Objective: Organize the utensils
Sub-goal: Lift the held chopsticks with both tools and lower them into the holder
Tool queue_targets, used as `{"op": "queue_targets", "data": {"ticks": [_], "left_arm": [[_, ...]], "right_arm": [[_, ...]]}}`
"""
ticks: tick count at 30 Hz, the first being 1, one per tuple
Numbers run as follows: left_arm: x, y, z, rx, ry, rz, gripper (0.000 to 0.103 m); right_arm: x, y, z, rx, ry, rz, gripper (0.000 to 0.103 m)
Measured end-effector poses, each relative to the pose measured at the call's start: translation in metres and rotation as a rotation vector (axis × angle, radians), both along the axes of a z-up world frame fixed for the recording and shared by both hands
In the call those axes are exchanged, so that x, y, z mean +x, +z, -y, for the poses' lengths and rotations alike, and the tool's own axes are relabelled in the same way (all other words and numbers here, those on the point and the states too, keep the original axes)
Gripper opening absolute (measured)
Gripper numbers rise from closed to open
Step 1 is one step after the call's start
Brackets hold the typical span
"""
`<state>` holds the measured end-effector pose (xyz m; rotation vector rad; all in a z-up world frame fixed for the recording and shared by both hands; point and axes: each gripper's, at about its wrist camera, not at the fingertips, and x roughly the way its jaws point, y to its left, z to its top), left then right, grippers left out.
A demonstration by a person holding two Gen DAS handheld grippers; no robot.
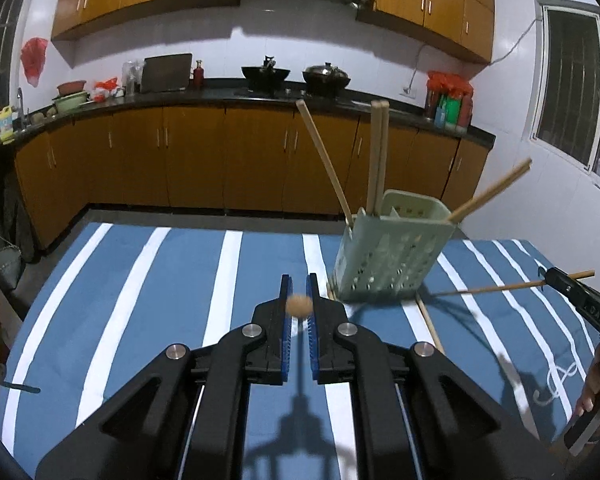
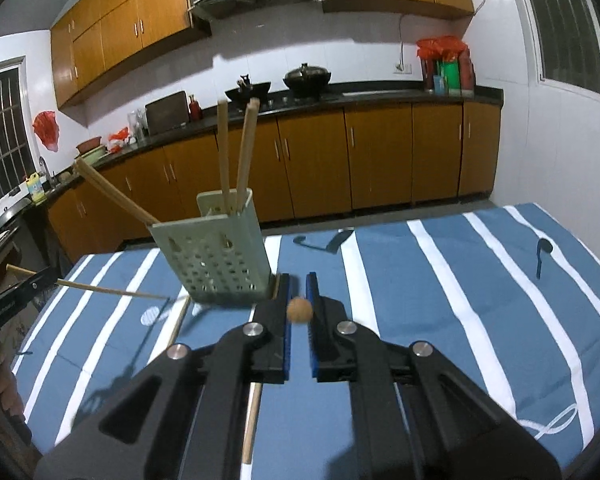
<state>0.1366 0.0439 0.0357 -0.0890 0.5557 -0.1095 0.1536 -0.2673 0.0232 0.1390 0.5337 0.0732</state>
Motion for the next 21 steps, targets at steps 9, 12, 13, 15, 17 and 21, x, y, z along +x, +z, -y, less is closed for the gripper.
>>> {"op": "queue_targets", "data": {"ticks": [9,12,13,15,17,21], "left_arm": [[0.007,0.037,0.000,-0.016,-0.003,0.075,0.008],[0.005,0.056,0.001,-0.032,-0.016,0.121,0.008],[0.004,0.063,0.003,-0.034,-0.020,0.140,0.007],[0.004,0.073,0.007,-0.037,-0.028,0.166,0.007],[0.006,0.085,0.015,-0.044,-0.038,0.199,0.007],[0.015,0.105,0.027,-0.069,-0.043,0.262,0.007]], "right_arm": [[0.002,0.042,-0.001,0.023,0.030,0.096,0.008],[-0.001,0.066,-0.002,0.047,0.067,0.141,0.008],[-0.003,0.072,-0.002,0.056,0.076,0.152,0.008],[-0.006,0.088,-0.003,0.075,0.096,0.188,0.008],[-0.007,0.103,-0.006,0.082,0.106,0.232,0.008],[-0.003,0.126,-0.015,0.095,0.107,0.310,0.008]]}}
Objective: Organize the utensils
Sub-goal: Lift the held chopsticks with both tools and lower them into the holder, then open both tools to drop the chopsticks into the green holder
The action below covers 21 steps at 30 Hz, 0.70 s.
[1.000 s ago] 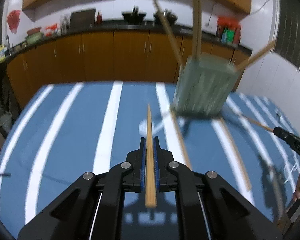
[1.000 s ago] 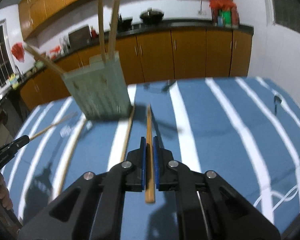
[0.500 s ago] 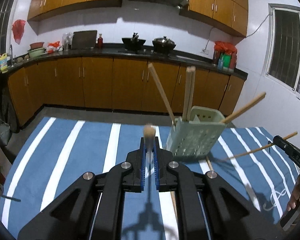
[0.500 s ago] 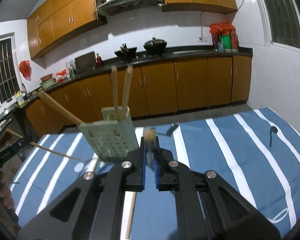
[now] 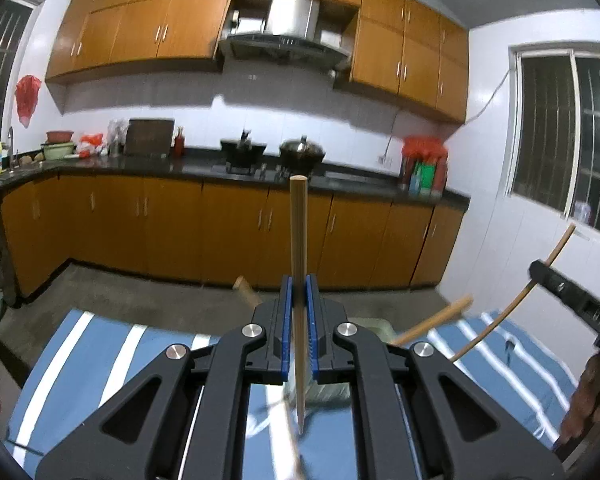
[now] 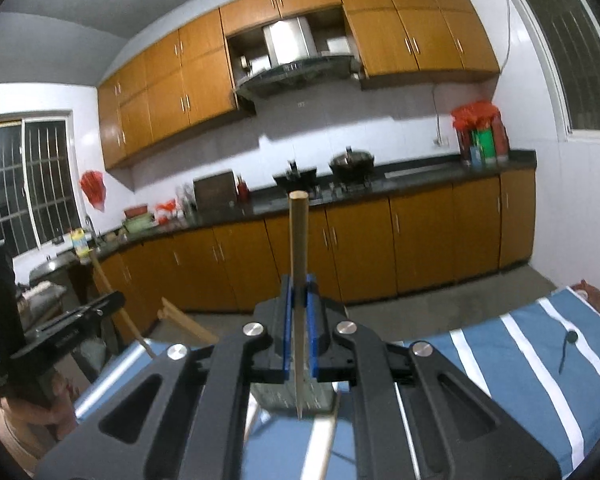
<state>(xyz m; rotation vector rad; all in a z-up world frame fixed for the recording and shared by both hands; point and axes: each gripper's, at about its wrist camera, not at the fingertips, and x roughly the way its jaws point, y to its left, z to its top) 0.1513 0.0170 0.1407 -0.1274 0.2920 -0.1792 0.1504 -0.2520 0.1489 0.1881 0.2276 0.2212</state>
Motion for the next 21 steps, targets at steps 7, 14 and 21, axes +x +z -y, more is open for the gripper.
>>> {"op": "queue_targets", "data": {"ticks": [7,14,21], "left_arm": [[0.019,0.030,0.021,-0.055,0.039,0.152,0.007],[0.048,0.010,0.035,-0.058,0.065,0.156,0.008],[0.066,-0.023,0.032,-0.072,0.047,0.036,0.012]], "right_arm": [[0.022,0.019,-0.011,0.022,-0.038,0.096,0.008],[0.060,0.005,-0.018,0.003,-0.069,0.074,0.008],[0.077,-0.020,-0.021,-0.026,-0.053,0.000,0.019]]}}
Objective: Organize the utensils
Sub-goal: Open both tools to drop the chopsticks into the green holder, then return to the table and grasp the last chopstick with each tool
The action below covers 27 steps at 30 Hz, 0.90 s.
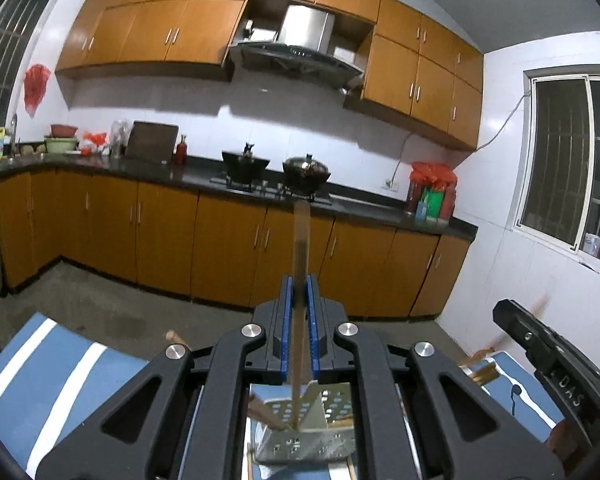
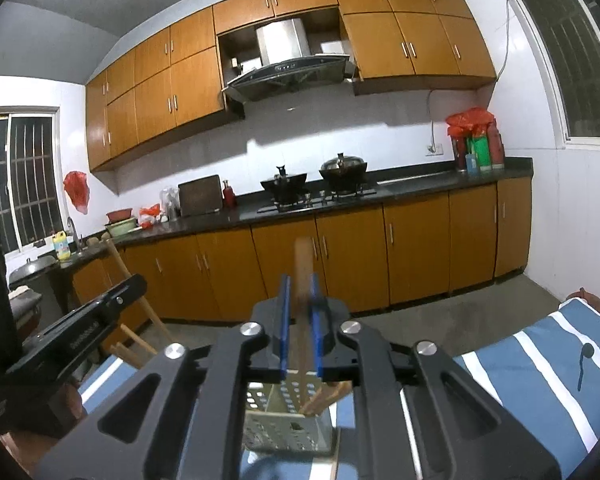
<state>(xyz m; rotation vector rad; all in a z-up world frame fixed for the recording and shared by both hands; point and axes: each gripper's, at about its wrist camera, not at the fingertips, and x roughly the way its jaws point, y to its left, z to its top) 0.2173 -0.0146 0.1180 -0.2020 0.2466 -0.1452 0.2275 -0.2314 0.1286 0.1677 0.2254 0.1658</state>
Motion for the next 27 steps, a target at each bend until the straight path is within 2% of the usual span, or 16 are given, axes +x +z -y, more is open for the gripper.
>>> {"op": "queue_targets", "data": {"ticks": [1,3,10,14,17,22,24,27], "left_arm": [[-0.002,0.000,-0.003,-0.004,0.002,-0.002,0.016],[-0.008,0.002,-0.009,-0.013,0.008,0.003,0.035],[-0.039,0.015,-0.025,-0.006,0.017,0.039,0.040],[-0.064,0.004,-0.041,0.016,0.056,0.022,0.048],[-0.079,-0.022,-0.051,0.060,0.099,-0.039,0.050],[-0.082,-0.088,-0.062,0.118,0.122,-0.236,0.050],[-0.083,-0.109,-0.063,0.133,0.126,-0.305,0.050],[-0.083,-0.142,-0.059,0.129,0.107,-0.418,0.050]], "right_arm": [[-0.002,-0.001,0.003,0.005,-0.003,-0.001,0.020],[-0.008,-0.002,0.006,0.015,-0.006,0.001,0.022],[-0.038,0.001,0.022,0.032,-0.023,0.010,0.027],[-0.057,-0.018,0.035,0.016,-0.053,-0.039,0.032],[-0.061,-0.048,0.040,-0.010,-0.068,-0.127,0.032],[-0.058,-0.124,0.040,-0.032,-0.074,-0.344,0.032],[-0.057,-0.155,0.029,-0.058,-0.053,-0.440,0.032],[-0.061,-0.187,0.014,-0.069,0.006,-0.528,0.032]]}}
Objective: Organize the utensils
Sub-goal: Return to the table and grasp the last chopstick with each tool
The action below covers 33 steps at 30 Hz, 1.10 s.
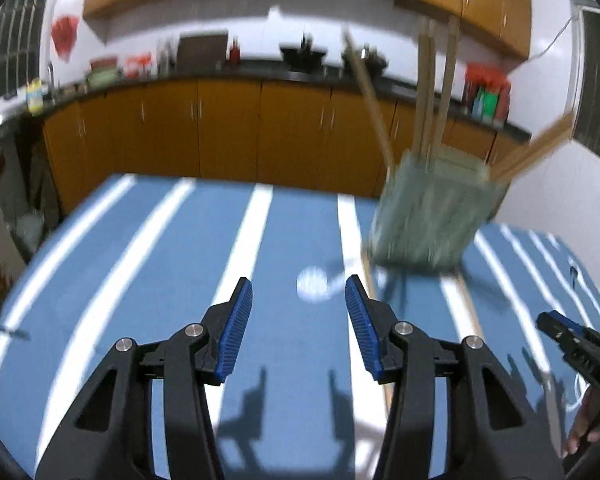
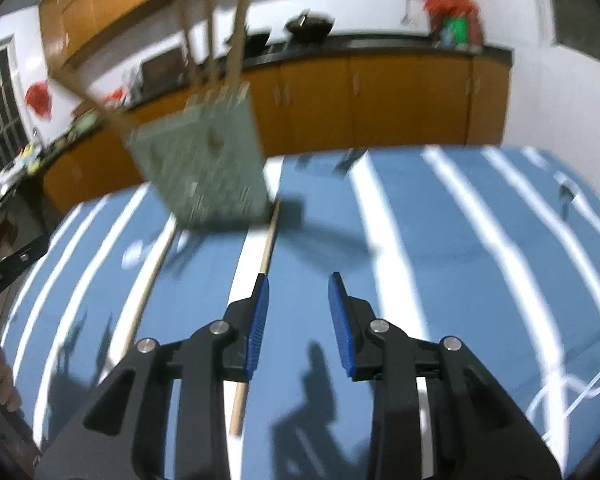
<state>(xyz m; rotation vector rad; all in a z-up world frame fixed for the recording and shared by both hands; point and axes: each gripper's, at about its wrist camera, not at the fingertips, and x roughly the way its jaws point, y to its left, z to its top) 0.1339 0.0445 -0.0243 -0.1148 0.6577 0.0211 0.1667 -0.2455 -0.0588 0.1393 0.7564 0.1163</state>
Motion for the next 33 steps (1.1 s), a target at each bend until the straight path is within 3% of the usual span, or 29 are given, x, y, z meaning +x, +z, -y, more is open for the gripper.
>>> {"op": "queue_targets", "data": {"ticks": [6,13,16,20,33], "left_arm": [[-0.005,-0.028,0.014,0.005,-0.034,-0.090,0.050],[-0.008,-0.034,0.023,0.011,-0.072,-0.110,0.050],[-0.008,-0.037,0.027,0.011,-0.084,-0.120,0.050],[-0.007,-0.042,0.032,0.009,-0.099,-0.136,0.050],[-0.005,-0.051,0.058,0.024,-0.166,-0.176,0.049]], "right_arm": [[-0.005,-0.028,-0.031,-0.001,0.078,-0.079,0.031],[0.002,-0.035,-0.036,-0.022,0.084,-0.113,0.028],[0.005,-0.039,-0.038,-0.036,0.079,-0.126,0.023],[0.006,-0.040,-0.040,-0.077,0.079,-0.114,0.010],[0.009,-0.038,0.001,-0.075,-0.086,-0.112,0.008]]}}
